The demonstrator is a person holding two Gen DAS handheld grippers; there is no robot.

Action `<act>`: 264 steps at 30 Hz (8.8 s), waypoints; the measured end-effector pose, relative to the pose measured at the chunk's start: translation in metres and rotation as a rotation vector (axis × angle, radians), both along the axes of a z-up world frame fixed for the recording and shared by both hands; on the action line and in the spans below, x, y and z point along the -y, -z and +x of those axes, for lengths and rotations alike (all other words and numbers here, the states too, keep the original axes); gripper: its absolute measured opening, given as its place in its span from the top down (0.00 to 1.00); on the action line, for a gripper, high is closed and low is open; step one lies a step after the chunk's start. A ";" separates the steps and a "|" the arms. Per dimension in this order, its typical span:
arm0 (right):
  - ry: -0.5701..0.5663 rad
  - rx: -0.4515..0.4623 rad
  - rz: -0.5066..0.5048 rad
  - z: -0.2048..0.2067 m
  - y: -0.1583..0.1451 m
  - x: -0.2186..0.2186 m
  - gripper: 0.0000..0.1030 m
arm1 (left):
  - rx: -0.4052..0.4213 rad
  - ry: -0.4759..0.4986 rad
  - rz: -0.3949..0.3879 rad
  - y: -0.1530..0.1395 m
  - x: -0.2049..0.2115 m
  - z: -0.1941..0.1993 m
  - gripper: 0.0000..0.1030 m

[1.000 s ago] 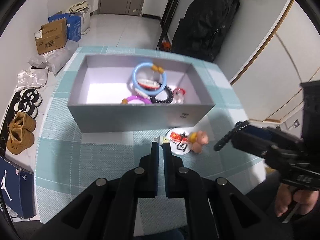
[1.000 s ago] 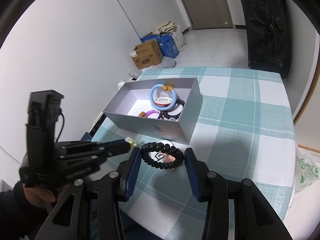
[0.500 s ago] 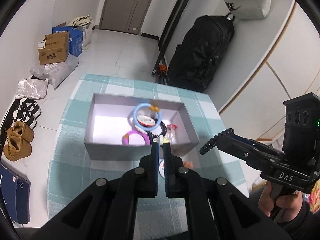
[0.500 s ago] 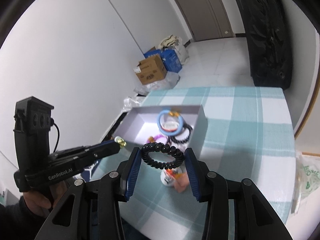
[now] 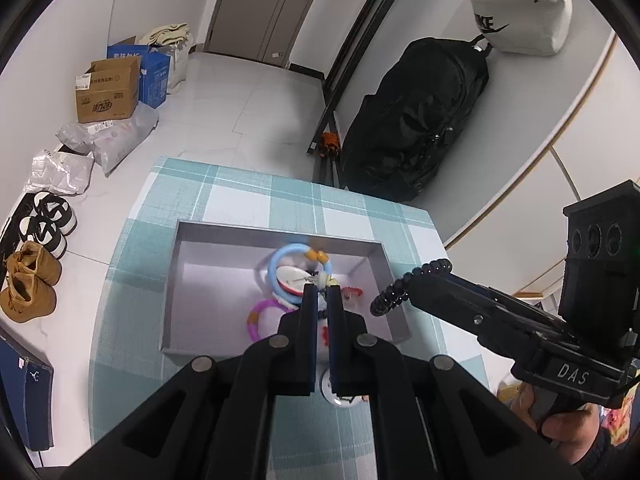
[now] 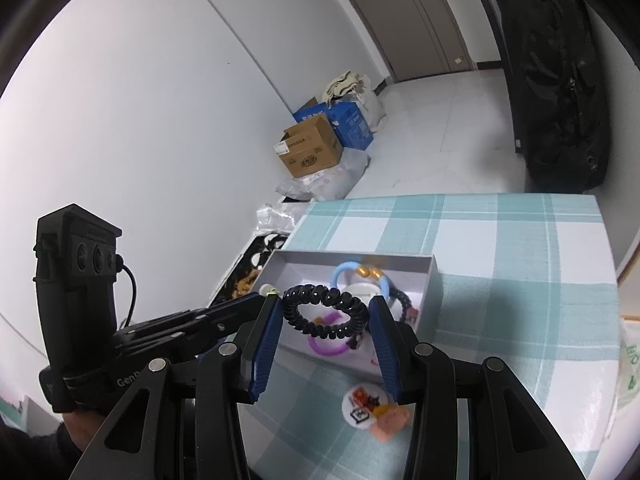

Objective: Organize jewelry
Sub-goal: 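Open both tools to drop the bracelet and trinket into the box, then withdraw both tools toward the pink pig figure and white badge, then grasp the pink pig figure with the right tool, then grasp the white China badge with the left tool while the right tool holds the pig, then carry the pig figure and China badge over the grey box with both tools, then open both tools to drop the pig figure and badge into the box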

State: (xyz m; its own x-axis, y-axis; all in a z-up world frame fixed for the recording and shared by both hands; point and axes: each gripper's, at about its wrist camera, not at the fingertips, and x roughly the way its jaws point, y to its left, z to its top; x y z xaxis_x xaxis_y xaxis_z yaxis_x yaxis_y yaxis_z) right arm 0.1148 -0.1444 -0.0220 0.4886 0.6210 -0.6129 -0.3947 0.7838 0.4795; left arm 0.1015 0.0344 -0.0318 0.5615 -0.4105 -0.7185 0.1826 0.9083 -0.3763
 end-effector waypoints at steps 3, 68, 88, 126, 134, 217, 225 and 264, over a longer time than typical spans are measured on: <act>-0.002 -0.014 0.001 0.009 0.002 -0.001 0.58 | -0.017 -0.001 -0.006 0.003 -0.001 0.006 0.99; -0.004 -0.134 -0.182 -0.052 0.059 0.038 0.27 | -0.119 -0.016 0.146 0.042 0.001 -0.046 0.41; -0.031 -0.162 -0.270 -0.037 0.079 0.001 0.60 | -0.066 -0.018 0.060 0.027 -0.006 -0.049 0.18; 0.105 -0.101 -0.168 -0.047 0.044 0.065 0.78 | -0.113 0.092 0.204 0.052 0.047 -0.035 0.18; 0.108 -0.085 -0.139 -0.052 0.036 0.078 0.78 | -0.140 0.086 0.263 0.061 0.058 -0.034 0.18; 0.038 -0.081 0.021 0.021 0.020 -0.005 0.78 | -0.054 -0.130 0.022 0.011 -0.018 0.016 0.63; 0.028 -0.107 0.000 0.029 0.029 -0.008 0.78 | -0.075 -0.131 0.024 0.015 -0.014 0.027 0.63; 0.092 0.202 -0.020 -0.030 -0.019 0.015 0.04 | 0.103 -0.167 0.159 -0.023 -0.007 -0.016 0.33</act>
